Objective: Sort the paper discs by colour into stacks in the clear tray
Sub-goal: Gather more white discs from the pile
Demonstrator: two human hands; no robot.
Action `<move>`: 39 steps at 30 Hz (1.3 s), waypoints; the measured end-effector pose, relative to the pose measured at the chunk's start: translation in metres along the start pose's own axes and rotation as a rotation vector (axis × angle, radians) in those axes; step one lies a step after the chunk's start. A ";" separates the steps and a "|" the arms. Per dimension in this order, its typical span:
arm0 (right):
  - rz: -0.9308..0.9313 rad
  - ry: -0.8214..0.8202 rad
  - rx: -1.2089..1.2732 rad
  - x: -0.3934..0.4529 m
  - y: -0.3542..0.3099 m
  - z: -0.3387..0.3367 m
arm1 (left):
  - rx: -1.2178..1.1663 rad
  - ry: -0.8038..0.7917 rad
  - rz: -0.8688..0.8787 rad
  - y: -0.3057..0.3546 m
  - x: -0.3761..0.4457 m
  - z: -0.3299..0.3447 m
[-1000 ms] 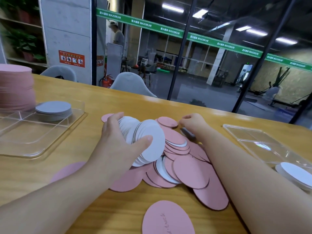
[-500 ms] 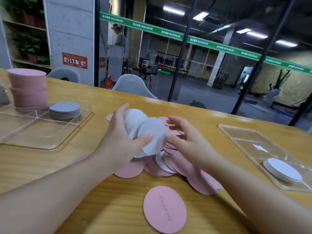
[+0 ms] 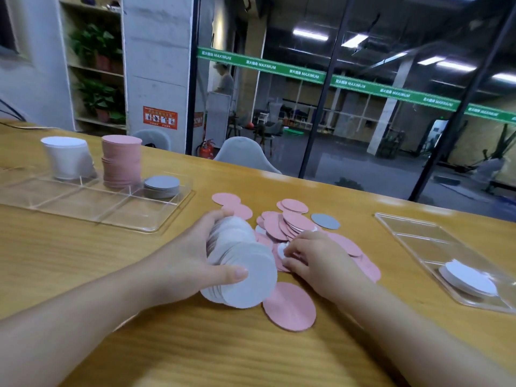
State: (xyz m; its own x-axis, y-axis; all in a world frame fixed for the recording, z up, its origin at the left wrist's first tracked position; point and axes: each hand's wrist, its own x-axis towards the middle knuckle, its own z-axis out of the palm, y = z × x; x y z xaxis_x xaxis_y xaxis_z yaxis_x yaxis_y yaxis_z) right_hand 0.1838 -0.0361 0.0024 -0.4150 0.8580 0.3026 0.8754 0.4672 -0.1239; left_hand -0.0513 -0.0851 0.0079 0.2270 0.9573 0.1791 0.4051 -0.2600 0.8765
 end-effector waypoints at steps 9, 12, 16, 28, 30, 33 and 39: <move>0.075 -0.128 -0.149 0.010 -0.017 -0.012 | -0.028 -0.069 -0.027 -0.003 -0.004 0.005; 0.125 -0.225 -0.188 0.013 -0.019 -0.017 | -0.024 -0.070 -0.020 -0.004 -0.004 0.004; 0.099 -0.196 -0.265 0.013 -0.021 -0.014 | -0.028 -0.076 -0.013 -0.007 -0.002 0.004; 0.174 -0.135 -0.258 0.008 -0.015 -0.016 | -0.014 -0.043 -0.003 -0.008 -0.001 0.005; 0.221 0.014 -0.219 0.002 -0.006 -0.031 | -0.010 -0.041 0.001 -0.007 -0.002 0.005; 0.294 0.159 -0.284 -0.007 0.018 -0.044 | -0.004 -0.045 0.005 -0.006 -0.002 0.005; 0.356 0.283 0.013 -0.026 0.032 -0.057 | -0.028 -0.042 0.006 -0.007 -0.002 0.006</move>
State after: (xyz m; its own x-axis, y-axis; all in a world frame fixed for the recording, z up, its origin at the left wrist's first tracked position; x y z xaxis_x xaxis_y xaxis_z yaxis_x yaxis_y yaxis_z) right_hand 0.2370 -0.0556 0.0439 -0.0033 0.8744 0.4851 0.9475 0.1579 -0.2780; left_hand -0.0491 -0.0865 -0.0011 0.2667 0.9494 0.1660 0.3790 -0.2616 0.8877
